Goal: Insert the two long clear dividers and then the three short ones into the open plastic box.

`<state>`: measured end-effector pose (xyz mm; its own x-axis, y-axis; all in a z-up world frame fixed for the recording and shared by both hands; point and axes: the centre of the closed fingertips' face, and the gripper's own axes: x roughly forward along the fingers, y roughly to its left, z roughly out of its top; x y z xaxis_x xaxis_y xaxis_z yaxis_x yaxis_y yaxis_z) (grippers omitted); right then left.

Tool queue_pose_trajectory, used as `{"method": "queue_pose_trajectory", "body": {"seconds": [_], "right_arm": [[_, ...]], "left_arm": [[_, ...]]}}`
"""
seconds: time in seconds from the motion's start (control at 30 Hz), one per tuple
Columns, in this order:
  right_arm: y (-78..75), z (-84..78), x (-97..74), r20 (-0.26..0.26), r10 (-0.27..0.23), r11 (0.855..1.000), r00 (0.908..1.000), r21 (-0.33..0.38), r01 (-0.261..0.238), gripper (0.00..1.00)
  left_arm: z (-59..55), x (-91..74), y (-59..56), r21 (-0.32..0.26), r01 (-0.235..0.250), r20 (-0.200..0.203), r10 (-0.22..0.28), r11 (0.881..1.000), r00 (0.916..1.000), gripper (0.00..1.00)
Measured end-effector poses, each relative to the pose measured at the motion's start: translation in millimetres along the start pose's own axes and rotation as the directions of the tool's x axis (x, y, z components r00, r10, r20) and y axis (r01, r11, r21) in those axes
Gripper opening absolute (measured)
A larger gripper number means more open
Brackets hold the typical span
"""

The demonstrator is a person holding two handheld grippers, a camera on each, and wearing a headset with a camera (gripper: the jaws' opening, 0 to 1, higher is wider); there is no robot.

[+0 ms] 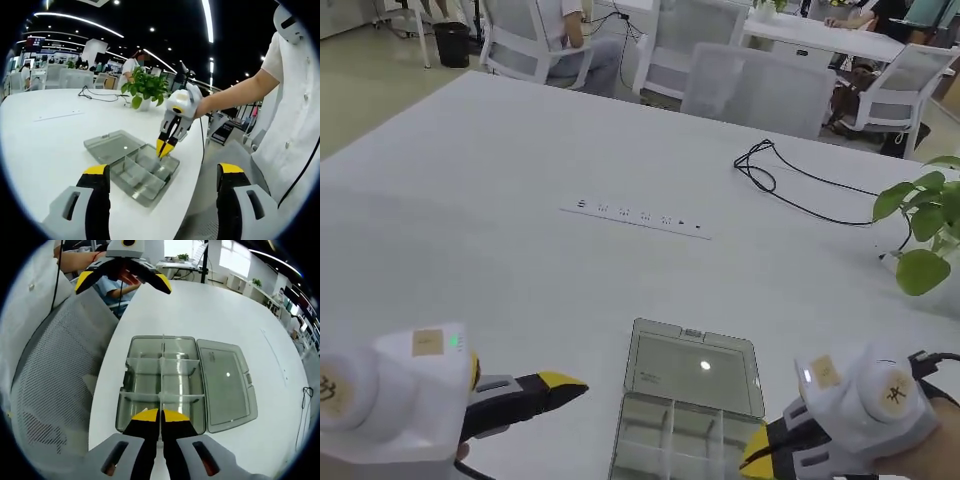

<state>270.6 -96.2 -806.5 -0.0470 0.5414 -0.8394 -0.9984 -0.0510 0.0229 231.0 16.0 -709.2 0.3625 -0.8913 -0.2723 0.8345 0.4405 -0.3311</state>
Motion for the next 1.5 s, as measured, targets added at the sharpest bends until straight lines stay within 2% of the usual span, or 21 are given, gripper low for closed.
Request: {"method": "queue_pose_trajectory", "body": {"seconds": [0.13,0.27,0.63,0.73,1.13,1.27,1.5], "right_arm": [[0.3,0.3,0.5,-0.008,-0.005,1.0,1.0,-0.006,0.005,0.03],[1.2,-1.9,6.1,-0.045,-0.015,0.999,0.9989,-0.038,0.014,0.02],[0.0,-3.7,6.2,-0.068,-0.03,0.999,0.9972,-0.045,0.027,0.02],[0.1,-6.2,10.6,-0.087,-0.036,0.998,0.9955,-0.061,0.031,0.02],[-0.5,-5.3,8.5,-0.083,-0.043,0.997,0.9956,-0.061,0.038,0.03],[0.4,-5.8,8.1,-0.078,-0.039,0.998,0.9962,-0.046,0.036,0.07],[-1.6,-0.7,-3.3,-0.04,-0.064,0.998,0.9972,0.0,0.064,0.13]], "left_arm": [[-0.8,0.3,0.3,-0.001,0.001,-0.003,-0.001,1.0,1.0,0.89],[-0.6,0.3,0.0,0.002,0.004,-0.004,-0.004,1.0,1.0,0.89],[-0.4,0.9,-1.7,0.007,0.011,-0.007,-0.011,1.0,0.9999,0.89],[1.1,1.4,-2.7,0.009,0.014,-0.004,-0.014,1.0,0.9999,0.89],[0.5,-2.9,-1.3,0.014,0.006,-0.01,-0.006,1.0,0.9999,0.89],[-0.1,-4.1,-1.4,0.012,0.002,-0.01,-0.001,1.0,0.9999,0.89],[-0.4,-6.2,-0.1,0.015,-0.009,-0.009,0.009,1.0,0.9999,0.9]]}}
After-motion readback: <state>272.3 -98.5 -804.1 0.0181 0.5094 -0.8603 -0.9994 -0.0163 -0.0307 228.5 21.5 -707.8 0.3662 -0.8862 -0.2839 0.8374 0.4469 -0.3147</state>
